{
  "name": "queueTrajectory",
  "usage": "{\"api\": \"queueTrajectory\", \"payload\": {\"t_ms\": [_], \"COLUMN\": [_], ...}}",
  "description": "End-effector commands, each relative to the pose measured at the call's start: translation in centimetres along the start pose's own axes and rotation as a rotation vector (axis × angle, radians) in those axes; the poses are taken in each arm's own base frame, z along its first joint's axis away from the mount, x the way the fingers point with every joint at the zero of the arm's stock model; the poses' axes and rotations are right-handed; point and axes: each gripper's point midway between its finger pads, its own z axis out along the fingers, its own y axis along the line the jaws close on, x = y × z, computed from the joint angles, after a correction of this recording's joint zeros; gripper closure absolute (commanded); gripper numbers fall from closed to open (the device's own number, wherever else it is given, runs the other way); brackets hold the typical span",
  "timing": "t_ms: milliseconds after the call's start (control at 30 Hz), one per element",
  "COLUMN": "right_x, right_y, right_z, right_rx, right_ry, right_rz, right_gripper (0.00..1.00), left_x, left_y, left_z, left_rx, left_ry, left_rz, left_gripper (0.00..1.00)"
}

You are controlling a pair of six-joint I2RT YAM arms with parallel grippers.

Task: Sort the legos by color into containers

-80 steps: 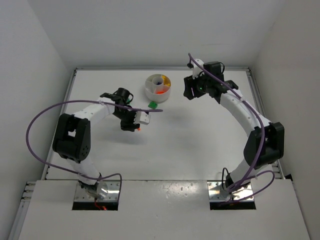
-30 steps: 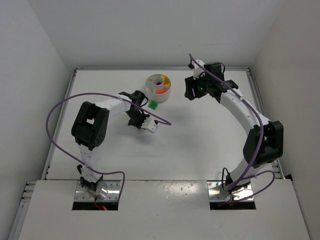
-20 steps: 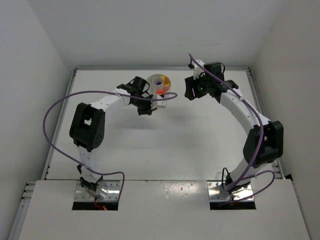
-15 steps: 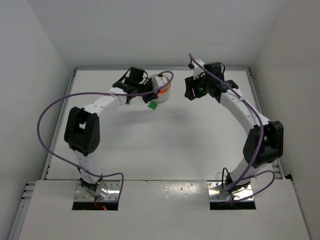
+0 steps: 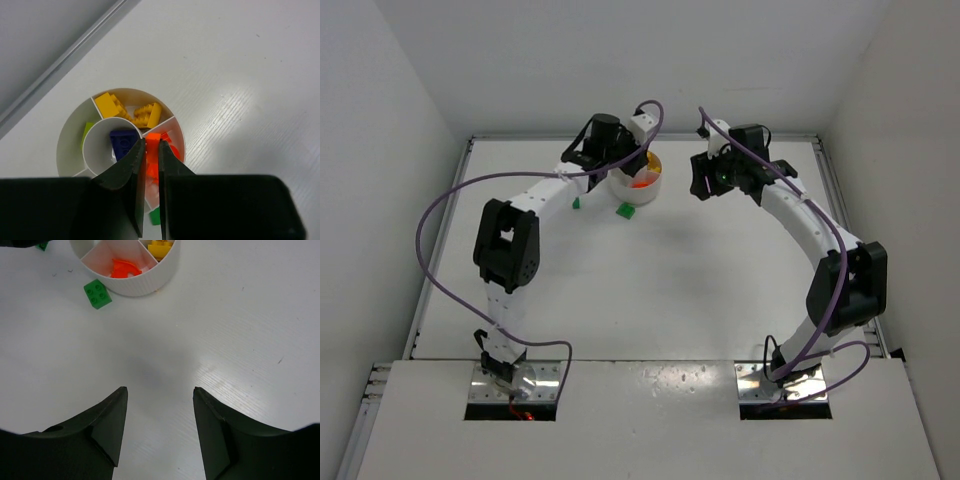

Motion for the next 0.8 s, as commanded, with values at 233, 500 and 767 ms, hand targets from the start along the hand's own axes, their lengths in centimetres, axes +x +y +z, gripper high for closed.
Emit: {"api": "queueTrajectory", "payload": {"t_ms": [233,500,767], "right_x": [-1.8,-2.0,-2.1], "right_y": [0.0,-0.1,-0.1], "right_z": [-0.7,-0.5,-0.7], "right_rx": [-0.005,-0.005,-0.005], "right_ry": [-0.057,-0.057,-0.057], "right_rz": [-0.019,-0.019,-0.019], "right_gripper": [0.44,0.44,0.44], "left_x": [-0.1,1.0,1.6], "left_y": [-0.5,-0.6,-0.8], "left_z": [2.3,2.5,2.5], "left_rx": [-0.013,-0.006,-0.002], "left_ry": [-0.001,0.028,0.045], "left_rz": [-0.053,-0.052,-0.047], "left_gripper": [0.94,0.90,0.74]}}
